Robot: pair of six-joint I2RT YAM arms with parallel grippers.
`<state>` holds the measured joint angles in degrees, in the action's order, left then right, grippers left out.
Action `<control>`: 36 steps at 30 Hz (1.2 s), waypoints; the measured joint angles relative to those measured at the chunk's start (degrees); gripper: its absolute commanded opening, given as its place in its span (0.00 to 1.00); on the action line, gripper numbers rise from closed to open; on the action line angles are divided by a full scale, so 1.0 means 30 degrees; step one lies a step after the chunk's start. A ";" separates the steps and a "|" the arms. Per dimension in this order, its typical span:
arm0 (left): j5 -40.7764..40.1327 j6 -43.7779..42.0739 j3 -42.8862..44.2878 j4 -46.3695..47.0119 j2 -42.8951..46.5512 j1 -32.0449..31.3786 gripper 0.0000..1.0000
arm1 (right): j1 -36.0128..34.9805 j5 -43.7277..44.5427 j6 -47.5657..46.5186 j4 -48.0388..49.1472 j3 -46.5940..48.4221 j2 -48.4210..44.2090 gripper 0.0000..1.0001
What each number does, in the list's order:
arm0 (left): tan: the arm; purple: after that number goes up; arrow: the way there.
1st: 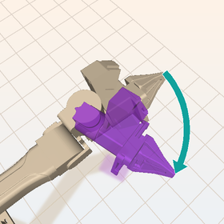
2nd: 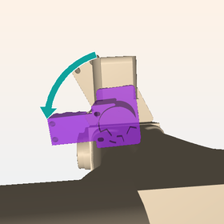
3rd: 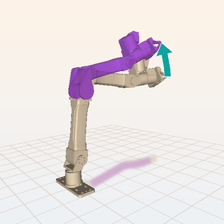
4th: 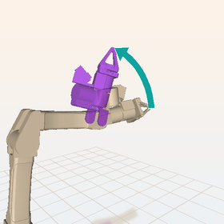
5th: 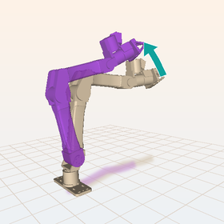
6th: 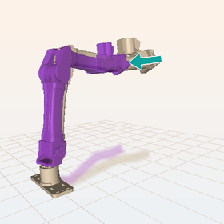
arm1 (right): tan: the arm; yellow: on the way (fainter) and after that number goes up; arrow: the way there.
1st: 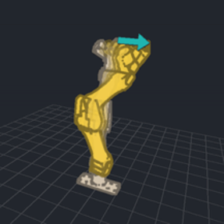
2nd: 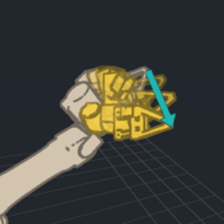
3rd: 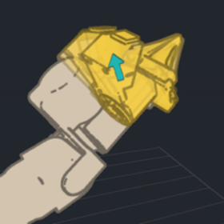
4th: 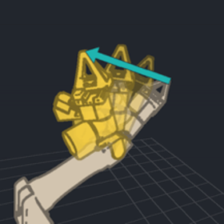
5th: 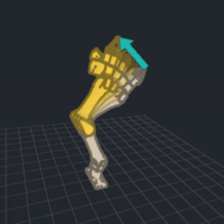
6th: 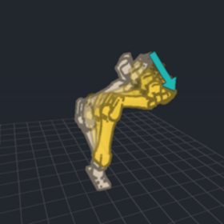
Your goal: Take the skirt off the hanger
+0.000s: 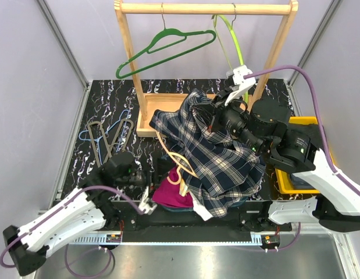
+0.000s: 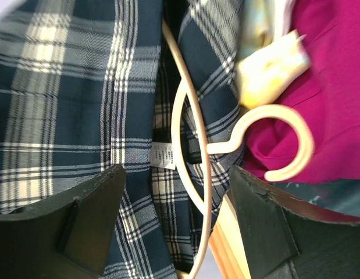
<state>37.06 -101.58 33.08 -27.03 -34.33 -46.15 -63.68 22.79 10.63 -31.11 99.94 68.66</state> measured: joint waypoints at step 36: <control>-0.5668 0.1916 -0.1392 0.8837 -0.5224 -0.0015 0.00 | 0.1333 -0.1326 0.1829 0.0393 -0.2565 -0.1348 0.00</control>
<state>20.05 -95.83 28.91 -0.51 -50.00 -46.19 -59.68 18.81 16.12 -29.93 92.25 64.62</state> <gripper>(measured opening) 0.068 0.020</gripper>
